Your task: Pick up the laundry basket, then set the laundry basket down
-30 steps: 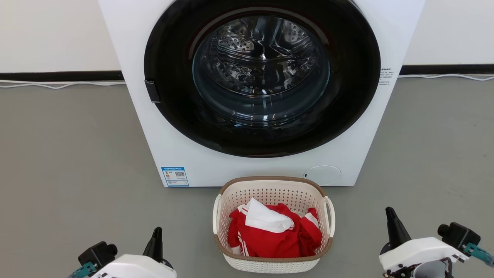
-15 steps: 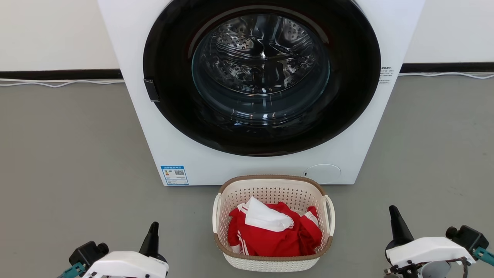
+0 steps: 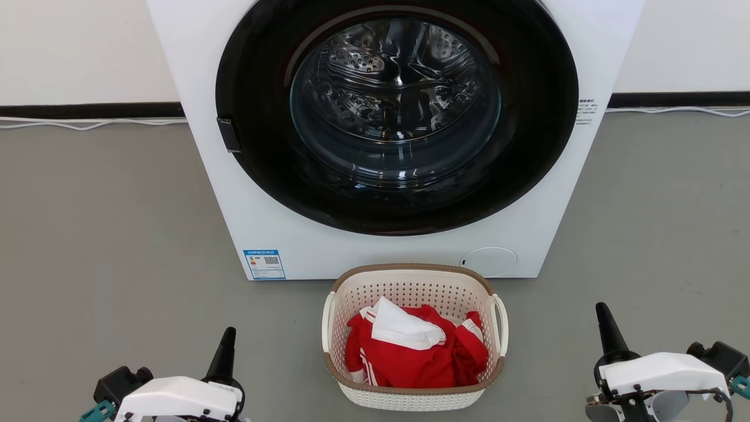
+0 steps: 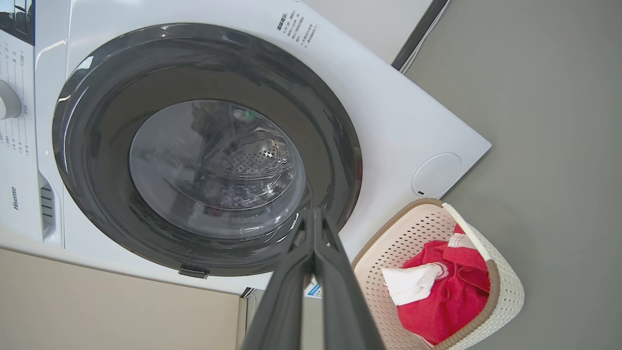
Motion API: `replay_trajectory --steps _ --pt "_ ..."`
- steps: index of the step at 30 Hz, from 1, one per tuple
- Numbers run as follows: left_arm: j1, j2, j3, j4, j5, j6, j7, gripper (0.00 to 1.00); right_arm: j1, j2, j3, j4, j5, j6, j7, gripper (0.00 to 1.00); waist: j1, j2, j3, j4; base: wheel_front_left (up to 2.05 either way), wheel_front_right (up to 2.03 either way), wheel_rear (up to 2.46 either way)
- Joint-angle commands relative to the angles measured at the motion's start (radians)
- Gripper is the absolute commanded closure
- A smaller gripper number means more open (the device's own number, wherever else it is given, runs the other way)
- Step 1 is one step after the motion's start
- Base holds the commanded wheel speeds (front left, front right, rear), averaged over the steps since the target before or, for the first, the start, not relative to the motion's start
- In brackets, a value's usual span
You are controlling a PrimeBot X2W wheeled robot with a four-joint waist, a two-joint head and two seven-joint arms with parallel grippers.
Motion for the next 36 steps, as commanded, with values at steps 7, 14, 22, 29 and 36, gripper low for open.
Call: replay_trajectory --steps 7,14,22,29,36 --pt "-0.038 0.011 0.042 -0.051 -0.089 -0.022 0.025 1.00 -0.010 0.000 0.001 -0.061 0.100 0.006 0.026 1.00 -0.0001 -0.0001 0.003 -0.001 0.00 0.00 0.00" --pt "-0.038 0.012 0.058 -0.069 -0.161 -0.033 0.046 1.00 -0.006 0.003 -0.009 -0.085 0.180 0.006 0.047 1.00 -0.0001 -0.0001 0.006 -0.001 0.00 0.00 0.00" --pt "-0.038 0.013 0.077 -0.090 -0.244 -0.045 0.069 1.00 -0.002 0.007 -0.021 -0.114 0.271 0.006 0.070 1.00 -0.0001 -0.0001 0.009 -0.002 0.00 0.00 0.00" --pt "-0.038 0.014 0.094 -0.108 -0.316 -0.056 0.090 1.00 0.002 0.010 -0.031 -0.139 0.351 0.006 0.091 1.00 -0.0001 -0.0001 0.012 -0.003 0.00 0.00 0.00" --pt "-0.038 0.015 0.111 -0.126 -0.388 -0.067 0.110 1.00 0.006 0.013 -0.041 -0.164 0.430 0.007 0.112 1.00 -0.0001 -0.0001 0.015 -0.003 0.00 0.00 0.00"
